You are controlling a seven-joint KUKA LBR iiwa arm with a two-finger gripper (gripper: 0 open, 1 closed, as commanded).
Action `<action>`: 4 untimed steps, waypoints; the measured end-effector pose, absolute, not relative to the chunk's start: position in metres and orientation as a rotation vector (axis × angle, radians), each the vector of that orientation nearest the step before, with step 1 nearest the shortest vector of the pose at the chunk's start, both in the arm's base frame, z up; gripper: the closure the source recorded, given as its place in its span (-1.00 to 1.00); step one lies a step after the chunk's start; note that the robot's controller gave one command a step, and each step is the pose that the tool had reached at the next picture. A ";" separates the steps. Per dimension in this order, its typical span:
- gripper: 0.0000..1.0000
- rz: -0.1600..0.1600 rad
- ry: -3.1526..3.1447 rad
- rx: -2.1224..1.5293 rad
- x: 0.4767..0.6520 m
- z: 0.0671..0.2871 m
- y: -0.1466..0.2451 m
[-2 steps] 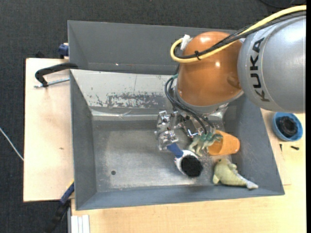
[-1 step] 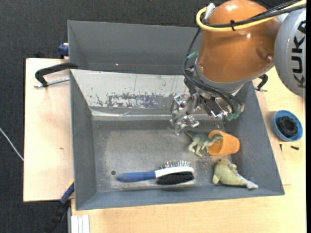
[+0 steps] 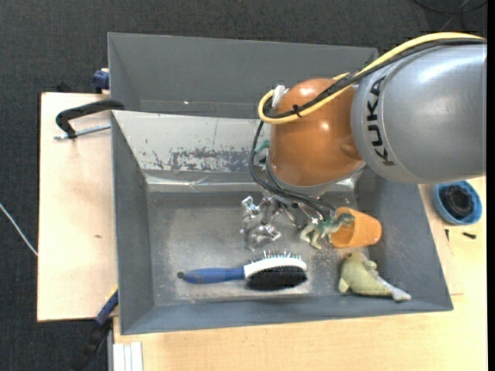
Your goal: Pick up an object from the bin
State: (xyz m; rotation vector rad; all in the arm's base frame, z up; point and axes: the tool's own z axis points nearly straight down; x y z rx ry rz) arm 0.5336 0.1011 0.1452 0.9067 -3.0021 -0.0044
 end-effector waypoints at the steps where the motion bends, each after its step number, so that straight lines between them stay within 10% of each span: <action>1: -1.00 -0.003 -3.010 0.907 0.535 0.150 0.101; 2: -1.00 -0.003 -2.993 0.993 0.515 0.100 0.097; 3: 1.00 0.000 -2.983 0.987 0.513 0.097 0.095; 4: 1.00 0.001 -3.000 0.976 0.516 0.221 0.096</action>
Offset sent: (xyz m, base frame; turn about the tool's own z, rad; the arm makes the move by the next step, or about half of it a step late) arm 0.0000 0.0000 0.0000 0.0000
